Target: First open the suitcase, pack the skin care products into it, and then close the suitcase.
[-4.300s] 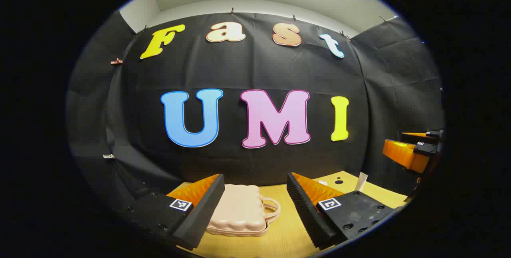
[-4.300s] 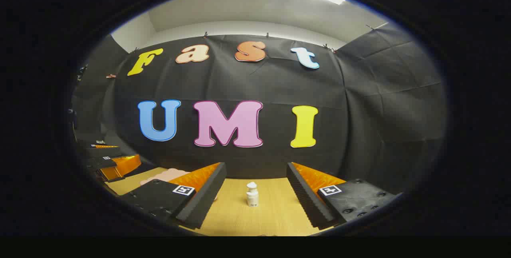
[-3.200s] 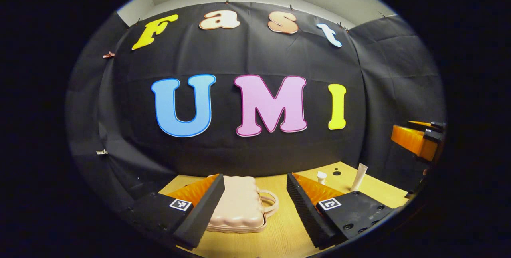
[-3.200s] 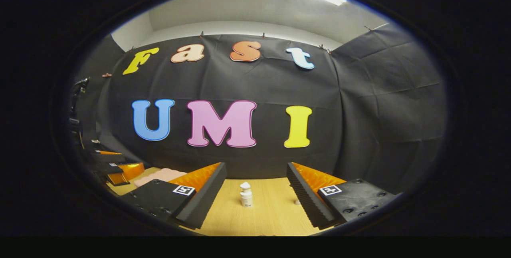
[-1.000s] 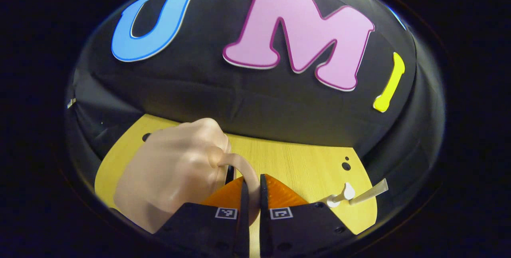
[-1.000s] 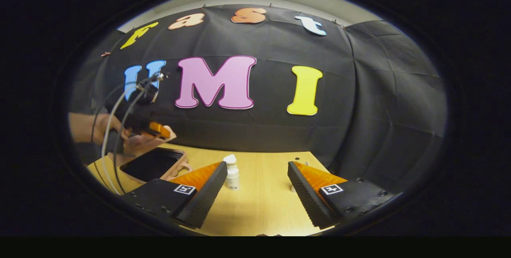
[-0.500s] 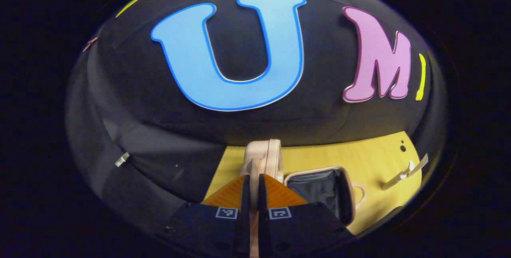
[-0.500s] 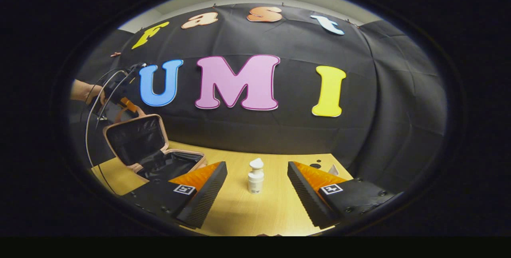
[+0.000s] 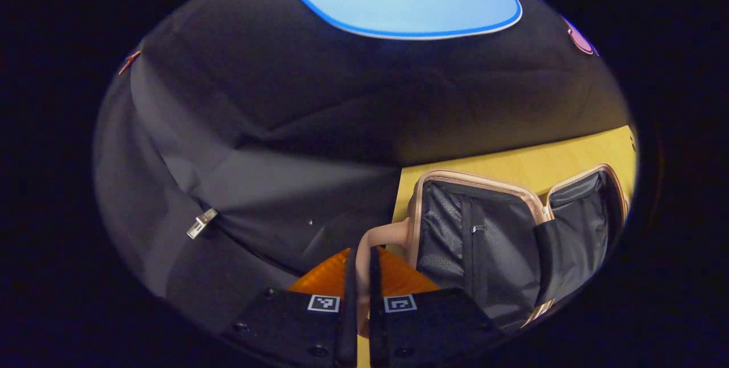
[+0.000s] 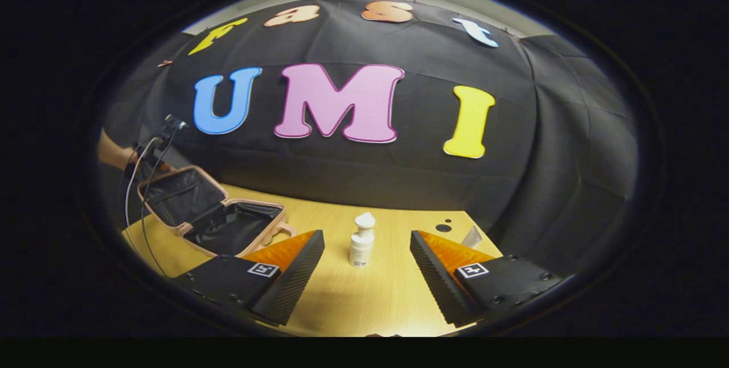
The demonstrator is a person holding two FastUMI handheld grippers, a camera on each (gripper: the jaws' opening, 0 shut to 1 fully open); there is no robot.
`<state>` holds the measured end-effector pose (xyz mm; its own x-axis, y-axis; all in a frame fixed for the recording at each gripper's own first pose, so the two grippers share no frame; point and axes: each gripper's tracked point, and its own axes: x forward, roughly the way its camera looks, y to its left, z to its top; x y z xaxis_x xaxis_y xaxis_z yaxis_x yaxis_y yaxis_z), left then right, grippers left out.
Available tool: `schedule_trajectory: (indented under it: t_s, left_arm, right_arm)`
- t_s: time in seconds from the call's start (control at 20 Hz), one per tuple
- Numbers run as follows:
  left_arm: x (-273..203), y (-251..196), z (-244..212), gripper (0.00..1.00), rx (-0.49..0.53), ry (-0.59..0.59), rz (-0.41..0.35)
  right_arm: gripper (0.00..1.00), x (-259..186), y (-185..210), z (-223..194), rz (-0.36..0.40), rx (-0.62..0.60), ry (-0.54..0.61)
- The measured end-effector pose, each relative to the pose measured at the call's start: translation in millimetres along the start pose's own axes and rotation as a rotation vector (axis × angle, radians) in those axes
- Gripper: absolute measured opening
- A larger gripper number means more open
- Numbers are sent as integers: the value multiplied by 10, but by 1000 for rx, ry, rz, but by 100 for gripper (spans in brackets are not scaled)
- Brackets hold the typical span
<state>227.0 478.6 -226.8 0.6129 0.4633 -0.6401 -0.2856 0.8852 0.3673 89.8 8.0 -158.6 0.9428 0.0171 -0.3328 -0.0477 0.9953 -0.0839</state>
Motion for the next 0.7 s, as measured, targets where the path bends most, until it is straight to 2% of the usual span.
schedule_trajectory:
  t_s: [0.15, 0.35, 0.4, 0.45, 0.5, 0.55, 0.6, 0.7]
  left_arm:
    - [304, -66, -256, 14, -36, 34, -17]
    - [587, -107, -522, 18, 16, 87, -5]
    - [597, -67, -532, 22, 26, 84, 18]
    - [579, -72, -465, 25, 8, 47, 9]
    - [540, -109, -377, 26, -22, 13, -9]
    - [509, -155, -283, 21, -46, -19, -25]
    - [421, -217, -184, 40, -66, -52, -48]
    - [118, -384, 106, 61, -96, -142, -109]
  right_arm:
    - [97, 25, 29, -161, -38, -1, 35]
    - [97, 26, -2, -231, -63, -16, 45]
    - [97, 21, -12, -237, -71, -21, 46]
    - [96, 16, -34, -234, -80, -23, 45]
    - [97, 19, -51, -224, -88, -23, 42]
    - [97, 18, -72, -242, -91, -16, 49]
    - [97, 15, -90, -254, -96, -9, 47]
    - [96, 39, -124, -301, -102, 1, 58]
